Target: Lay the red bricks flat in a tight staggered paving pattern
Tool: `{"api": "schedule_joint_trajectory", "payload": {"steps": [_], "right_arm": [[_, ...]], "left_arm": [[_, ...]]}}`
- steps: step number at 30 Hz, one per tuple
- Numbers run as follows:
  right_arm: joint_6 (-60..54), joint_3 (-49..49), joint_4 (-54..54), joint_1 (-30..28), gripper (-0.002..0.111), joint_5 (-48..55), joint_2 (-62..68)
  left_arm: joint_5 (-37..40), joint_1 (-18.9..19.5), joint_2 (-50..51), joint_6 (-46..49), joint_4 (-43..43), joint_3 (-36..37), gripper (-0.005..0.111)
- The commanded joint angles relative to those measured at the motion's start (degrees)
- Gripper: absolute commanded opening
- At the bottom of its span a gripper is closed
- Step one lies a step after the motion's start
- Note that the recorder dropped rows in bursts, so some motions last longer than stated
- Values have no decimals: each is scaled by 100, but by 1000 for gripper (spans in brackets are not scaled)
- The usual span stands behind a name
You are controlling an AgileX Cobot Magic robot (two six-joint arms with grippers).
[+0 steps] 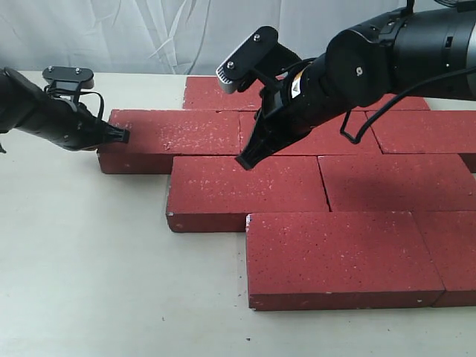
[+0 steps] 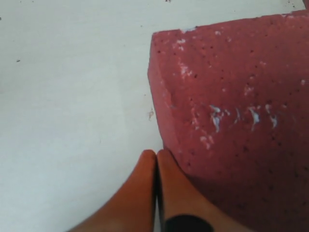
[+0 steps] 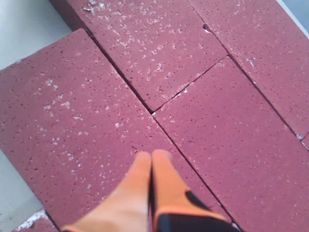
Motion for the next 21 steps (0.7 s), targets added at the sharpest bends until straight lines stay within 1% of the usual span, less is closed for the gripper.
{"api": "schedule_joint_trajectory", "payload": {"steps": [1, 9, 21], "right_arm": [[-29, 25, 7, -50, -1, -56, -7], [-29, 25, 8, -50, -1, -32, -7], [-29, 25, 8, -50, -1, -32, -7]], "left_arm": [[52, -110, 29, 65, -31, -30, 0], [106, -85, 29, 80, 220, -30, 0], [240, 225, 29, 80, 261, -30, 0]]}}
